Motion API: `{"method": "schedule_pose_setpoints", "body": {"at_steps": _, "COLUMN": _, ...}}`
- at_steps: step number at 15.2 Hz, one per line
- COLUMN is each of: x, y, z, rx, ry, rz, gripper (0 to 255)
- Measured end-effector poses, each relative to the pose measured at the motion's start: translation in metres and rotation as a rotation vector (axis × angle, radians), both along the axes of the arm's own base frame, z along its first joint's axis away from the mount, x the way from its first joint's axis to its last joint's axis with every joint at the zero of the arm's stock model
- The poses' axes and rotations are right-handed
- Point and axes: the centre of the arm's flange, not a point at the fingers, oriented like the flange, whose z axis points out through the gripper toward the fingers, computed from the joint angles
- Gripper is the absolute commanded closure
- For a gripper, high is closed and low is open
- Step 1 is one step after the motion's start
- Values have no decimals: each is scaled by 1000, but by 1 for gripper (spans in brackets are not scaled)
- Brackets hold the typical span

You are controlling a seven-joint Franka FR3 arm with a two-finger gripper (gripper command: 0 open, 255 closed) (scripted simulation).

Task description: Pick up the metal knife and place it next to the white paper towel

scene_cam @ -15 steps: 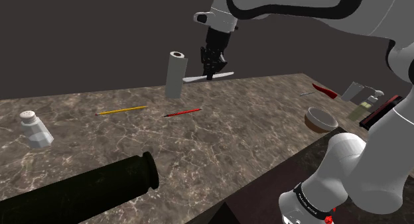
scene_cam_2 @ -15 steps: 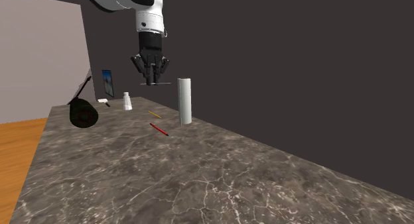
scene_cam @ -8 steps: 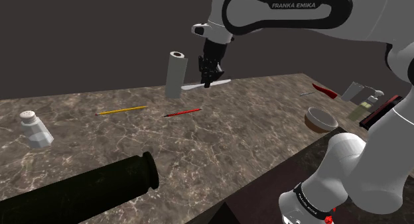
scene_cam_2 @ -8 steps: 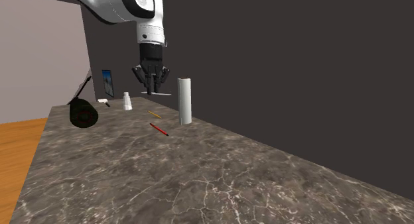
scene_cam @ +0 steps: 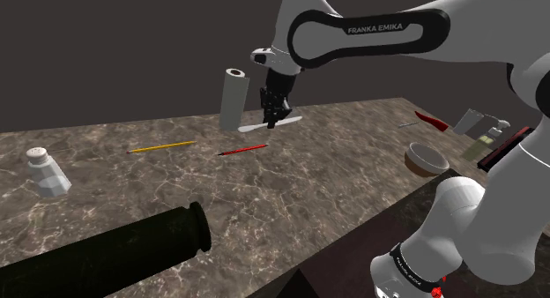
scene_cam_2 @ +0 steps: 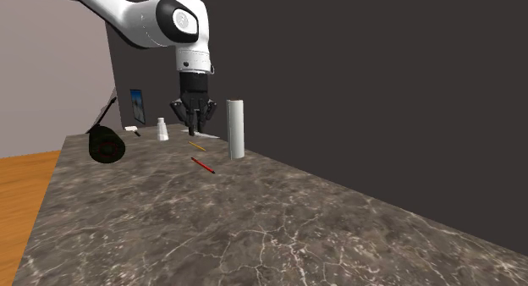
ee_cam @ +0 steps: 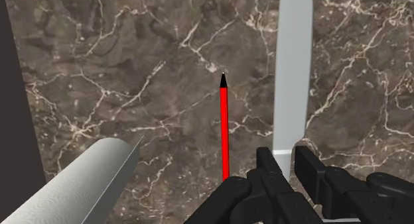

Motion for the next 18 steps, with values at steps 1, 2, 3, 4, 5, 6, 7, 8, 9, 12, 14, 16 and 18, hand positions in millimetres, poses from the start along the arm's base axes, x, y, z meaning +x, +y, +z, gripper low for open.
{"method": "schedule_pose_setpoints", "body": {"at_steps": 1, "x": -1, "y": -1, "z": -6, "rx": 0, "ry": 0, "rz": 0, "gripper": 255}}
{"method": "schedule_pose_setpoints", "body": {"at_steps": 2, "x": -1, "y": 0, "z": -10, "rx": 0, "ry": 0, "rz": 0, "gripper": 255}}
{"method": "schedule_pose_setpoints", "body": {"at_steps": 3, "x": 0, "y": -1, "z": -15, "rx": 0, "ry": 0, "rz": 0, "gripper": 255}}
{"method": "schedule_pose_setpoints", "body": {"at_steps": 4, "x": 0, "y": 0, "z": -21, "rx": 0, "ry": 0, "rz": 0, "gripper": 255}}
{"method": "schedule_pose_setpoints", "body": {"at_steps": 5, "x": -1, "y": 0, "z": -27, "rx": 0, "ry": 0, "rz": 0, "gripper": 255}}
{"method": "schedule_pose_setpoints", "body": {"at_steps": 6, "x": -1, "y": -1, "z": -32, "rx": 0, "ry": 0, "rz": 0, "gripper": 255}}
{"method": "schedule_pose_setpoints", "body": {"at_steps": 7, "x": -1, "y": -1, "z": -37, "rx": 0, "ry": 0, "rz": 0, "gripper": 255}}
{"method": "schedule_pose_setpoints", "body": {"at_steps": 8, "x": 0, "y": -1, "z": -43, "rx": 0, "ry": 0, "rz": 0, "gripper": 255}}
{"method": "schedule_pose_setpoints", "body": {"at_steps": 9, "x": -1, "y": -1, "z": -48, "rx": 0, "ry": 0, "rz": 0, "gripper": 255}}
{"method": "schedule_pose_setpoints", "body": {"at_steps": 12, "x": 0, "y": -2, "z": -63, "rx": 0, "ry": 0, "rz": 0, "gripper": 255}}
{"method": "schedule_pose_setpoints", "body": {"at_steps": 14, "x": -1, "y": -1, "z": -74, "rx": 0, "ry": 0, "rz": 0, "gripper": 255}}
{"method": "schedule_pose_setpoints", "body": {"at_steps": 16, "x": -1, "y": -2, "z": -85, "rx": 0, "ry": 0, "rz": 0, "gripper": 255}}
{"method": "schedule_pose_setpoints", "body": {"at_steps": 18, "x": -1, "y": -2, "z": -95, "rx": 0, "ry": 0, "rz": 0, "gripper": 255}}
